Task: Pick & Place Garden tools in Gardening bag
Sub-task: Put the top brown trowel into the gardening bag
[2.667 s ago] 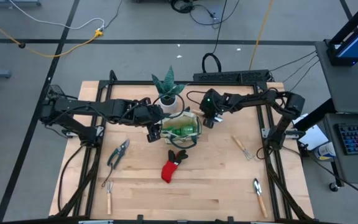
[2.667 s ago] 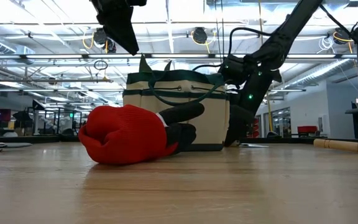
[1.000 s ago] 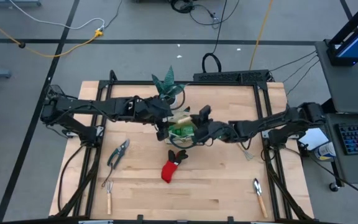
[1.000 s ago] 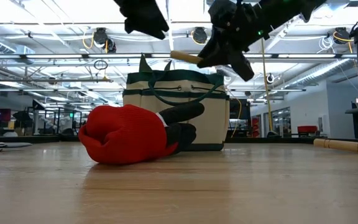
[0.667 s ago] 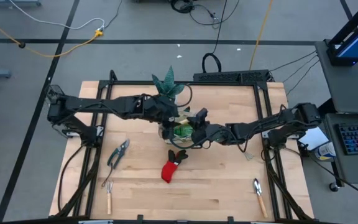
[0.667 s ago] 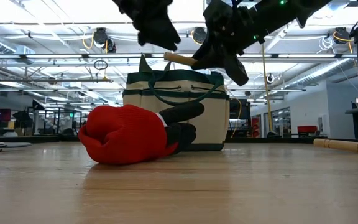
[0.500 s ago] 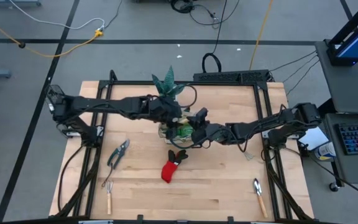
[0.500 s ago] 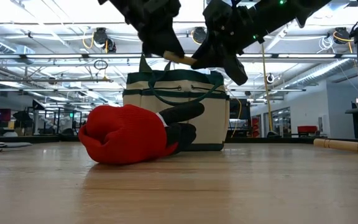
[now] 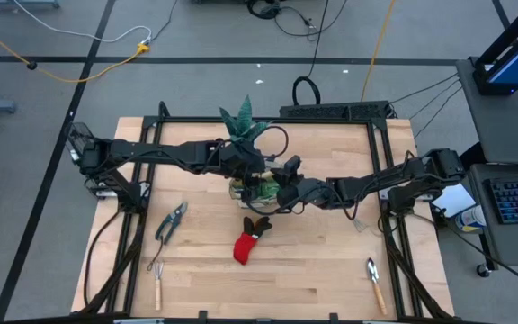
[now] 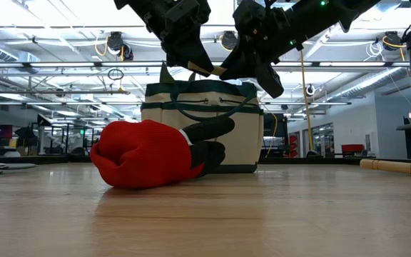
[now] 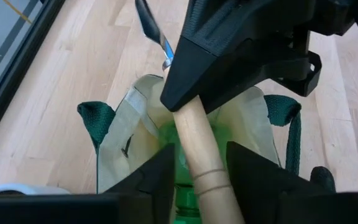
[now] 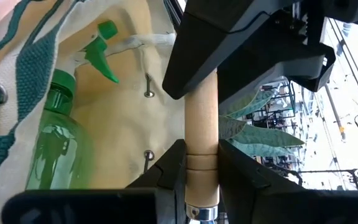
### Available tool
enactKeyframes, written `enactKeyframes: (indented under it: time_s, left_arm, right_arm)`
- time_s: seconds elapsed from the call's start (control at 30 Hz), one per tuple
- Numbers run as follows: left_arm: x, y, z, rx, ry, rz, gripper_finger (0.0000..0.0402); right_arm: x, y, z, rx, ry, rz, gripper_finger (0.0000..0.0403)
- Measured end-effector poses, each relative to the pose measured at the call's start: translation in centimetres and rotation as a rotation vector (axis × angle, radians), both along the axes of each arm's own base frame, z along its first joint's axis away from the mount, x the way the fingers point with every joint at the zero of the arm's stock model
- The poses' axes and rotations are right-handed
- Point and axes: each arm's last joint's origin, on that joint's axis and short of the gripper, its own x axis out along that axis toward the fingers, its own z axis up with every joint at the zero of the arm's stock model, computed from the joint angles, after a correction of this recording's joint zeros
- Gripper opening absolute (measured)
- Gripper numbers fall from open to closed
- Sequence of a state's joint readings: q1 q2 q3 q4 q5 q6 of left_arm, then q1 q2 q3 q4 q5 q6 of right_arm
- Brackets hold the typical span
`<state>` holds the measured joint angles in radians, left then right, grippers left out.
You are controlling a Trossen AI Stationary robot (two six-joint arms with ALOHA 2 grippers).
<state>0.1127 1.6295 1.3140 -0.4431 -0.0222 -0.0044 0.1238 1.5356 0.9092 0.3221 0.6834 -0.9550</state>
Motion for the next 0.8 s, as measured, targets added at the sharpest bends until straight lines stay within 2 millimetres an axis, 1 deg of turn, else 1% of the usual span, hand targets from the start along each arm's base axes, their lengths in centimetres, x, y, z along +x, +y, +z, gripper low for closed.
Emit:
enactKeyframes:
  time_s: [0.17, 0.23, 0.5, 0.6, 0.73, 0.8]
  left_arm:
    - [0.0, 0.1, 0.0, 0.003, 0.004, 0.008, 0.0084]
    - [0.0, 0.1, 0.0, 0.004, 0.006, 0.009, 0.0073]
    - [-0.5, 0.1, -0.4, -0.016, 0.065, 0.018, 0.0081]
    - [-0.7, 0.0, -0.6, -0.018, 0.094, 0.015, 0.0075]
    - [-1.6, -0.2, 0.5, 0.017, 0.089, 0.045, 0.0073]
    - [-2.5, -0.1, 1.2, 0.046, 0.107, 0.074, 0.0073]
  right_arm:
    - [0.0, 0.0, 0.0, 0.003, -0.006, -0.003, 0.0068]
    - [0.0, 0.0, 0.1, 0.003, -0.006, -0.002, 0.0075]
    - [0.0, 0.4, 0.0, 0.039, -0.021, 0.003, 0.0126]
    - [-0.1, 0.9, 0.0, 0.049, -0.033, 0.007, 0.0144]
    - [-0.3, 1.6, 0.2, 0.004, -0.051, -0.068, 0.0160]
    - [-0.5, 2.0, 0.2, -0.030, -0.052, -0.119, 0.0163]
